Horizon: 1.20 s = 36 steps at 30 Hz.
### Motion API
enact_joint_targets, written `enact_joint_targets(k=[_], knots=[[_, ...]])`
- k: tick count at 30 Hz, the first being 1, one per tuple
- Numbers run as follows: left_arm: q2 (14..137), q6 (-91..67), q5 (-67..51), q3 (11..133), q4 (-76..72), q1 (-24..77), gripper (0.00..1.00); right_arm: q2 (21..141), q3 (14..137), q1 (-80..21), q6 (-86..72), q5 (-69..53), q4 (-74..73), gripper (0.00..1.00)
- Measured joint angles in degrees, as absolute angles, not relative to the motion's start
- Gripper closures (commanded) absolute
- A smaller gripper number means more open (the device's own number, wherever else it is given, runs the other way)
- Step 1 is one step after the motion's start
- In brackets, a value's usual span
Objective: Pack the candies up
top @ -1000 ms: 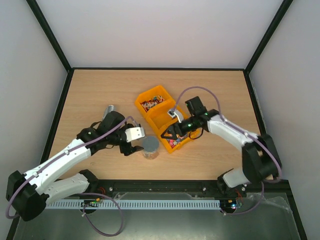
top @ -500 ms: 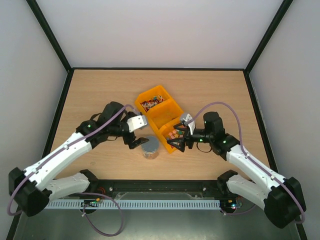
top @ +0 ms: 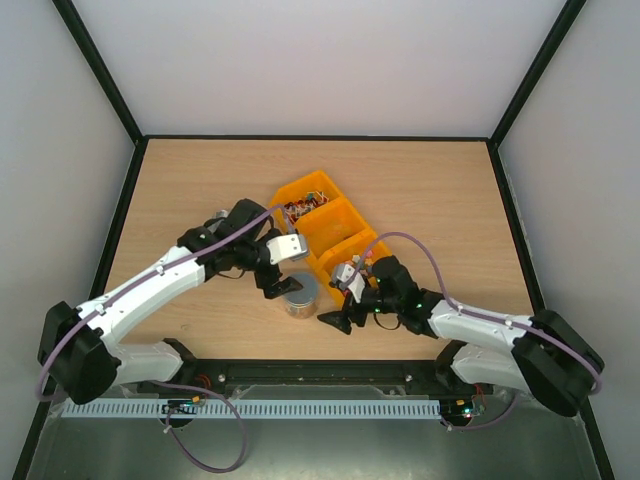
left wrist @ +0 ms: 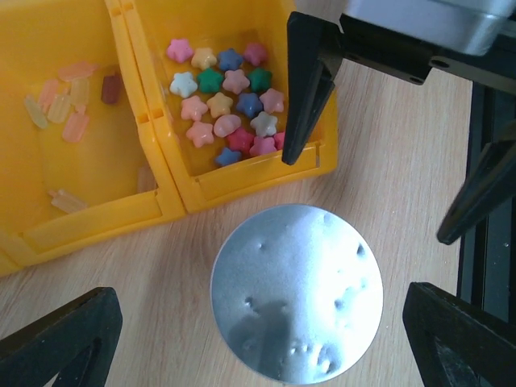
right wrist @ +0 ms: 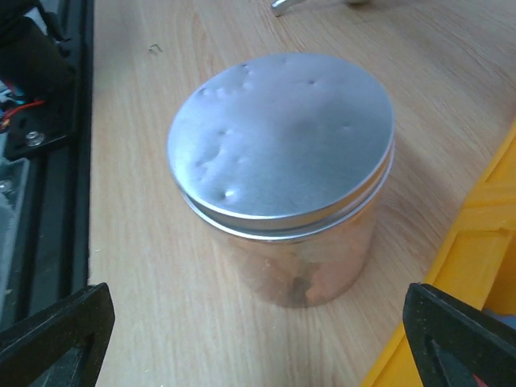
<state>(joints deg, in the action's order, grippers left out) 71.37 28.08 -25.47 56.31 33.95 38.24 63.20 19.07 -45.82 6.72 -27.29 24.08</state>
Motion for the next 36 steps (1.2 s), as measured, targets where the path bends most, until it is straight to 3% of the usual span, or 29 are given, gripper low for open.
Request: enact_joint_targets(k=[9, 16, 23, 36], knots=[[67.18, 30.61, -26.57, 53.39, 35.90, 36.18, 0.14, 73.01, 18.83, -46.63, 9.28, -23.97, 36.71, 0.06], [66.70, 33.63, -27.62, 52.58, 37.58, 36.18, 0.16, 80.53, 19.11, -47.27, 11.86, -24.71, 46.61, 0.13], [66.70, 35.11, -27.81, 51.99, 38.59, 36.18, 0.17, 84.12, 20.21, -49.04, 12.78, -25.30, 48.77, 0.26], [65.32, 36.97, -27.40, 51.24, 40.80, 35.33, 0.18, 87.29, 23.94, -53.41, 12.71, -22.39, 46.61, 0.09]])
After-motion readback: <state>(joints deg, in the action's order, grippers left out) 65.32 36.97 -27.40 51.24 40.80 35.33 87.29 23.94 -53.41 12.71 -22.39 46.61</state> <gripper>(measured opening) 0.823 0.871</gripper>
